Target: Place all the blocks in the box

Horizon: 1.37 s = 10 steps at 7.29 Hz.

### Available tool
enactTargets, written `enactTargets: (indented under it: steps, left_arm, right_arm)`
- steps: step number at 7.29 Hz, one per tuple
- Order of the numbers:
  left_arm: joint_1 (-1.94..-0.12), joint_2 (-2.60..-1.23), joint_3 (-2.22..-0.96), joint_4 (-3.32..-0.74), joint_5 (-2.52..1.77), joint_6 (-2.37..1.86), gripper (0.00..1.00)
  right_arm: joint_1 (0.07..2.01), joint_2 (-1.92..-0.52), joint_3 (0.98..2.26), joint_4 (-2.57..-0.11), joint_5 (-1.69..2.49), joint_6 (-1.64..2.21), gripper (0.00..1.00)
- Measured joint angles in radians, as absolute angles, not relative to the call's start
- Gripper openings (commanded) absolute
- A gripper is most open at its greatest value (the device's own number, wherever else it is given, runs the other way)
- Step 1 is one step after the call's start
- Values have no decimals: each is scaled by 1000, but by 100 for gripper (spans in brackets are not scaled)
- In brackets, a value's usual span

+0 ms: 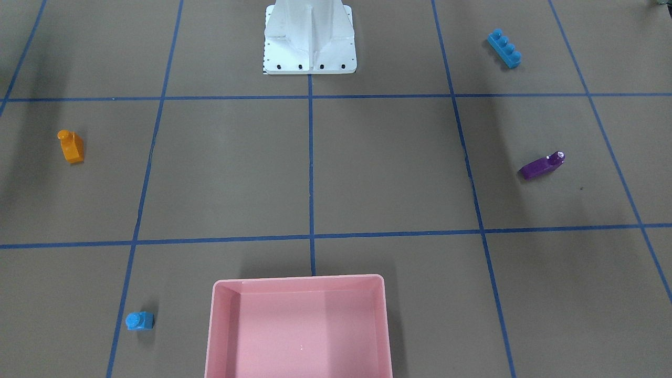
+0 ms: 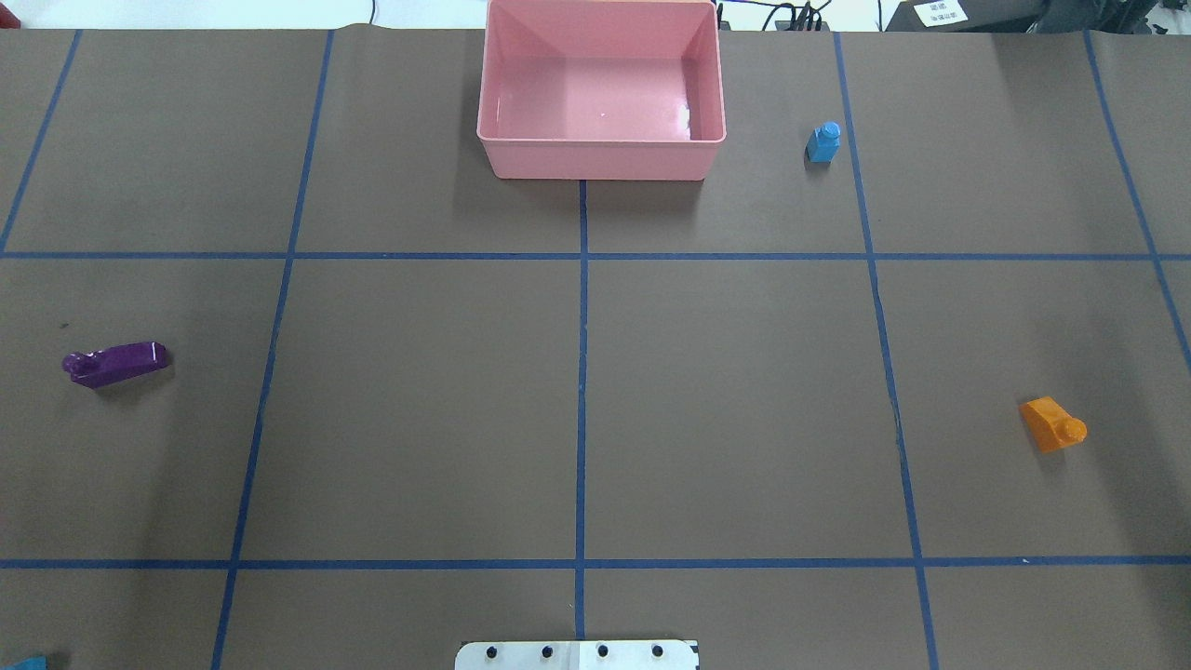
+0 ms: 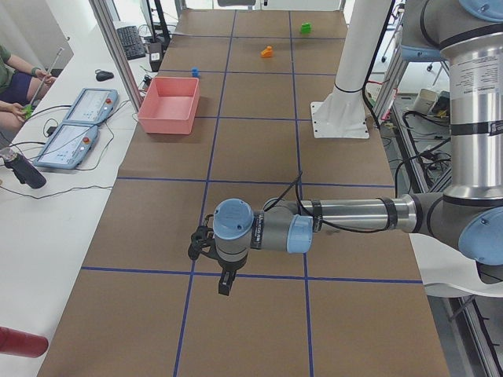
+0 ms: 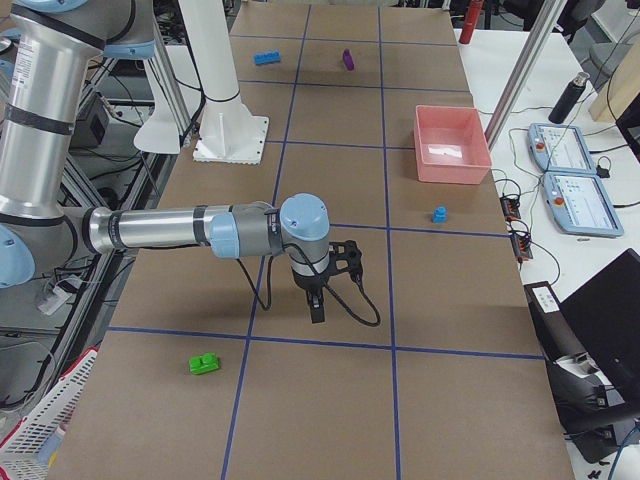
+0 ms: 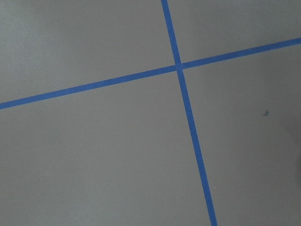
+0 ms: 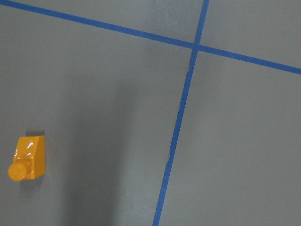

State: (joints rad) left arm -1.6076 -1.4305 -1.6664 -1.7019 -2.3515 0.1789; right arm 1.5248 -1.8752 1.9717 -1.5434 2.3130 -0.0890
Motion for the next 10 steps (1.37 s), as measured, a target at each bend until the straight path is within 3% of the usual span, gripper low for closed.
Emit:
enactTargets:
  steps: [5,10]
  left_arm:
    - [-1592,-1429,-1659,-1837,-2351,176,100]
    - [-1513,-1472,-1618,-1852,-2350,173,100]
  right_arm:
    - [1475,-1869,1969,-1503,2352,-50,100]
    - [1054,-1867,1955,-1030,2193,617,100]
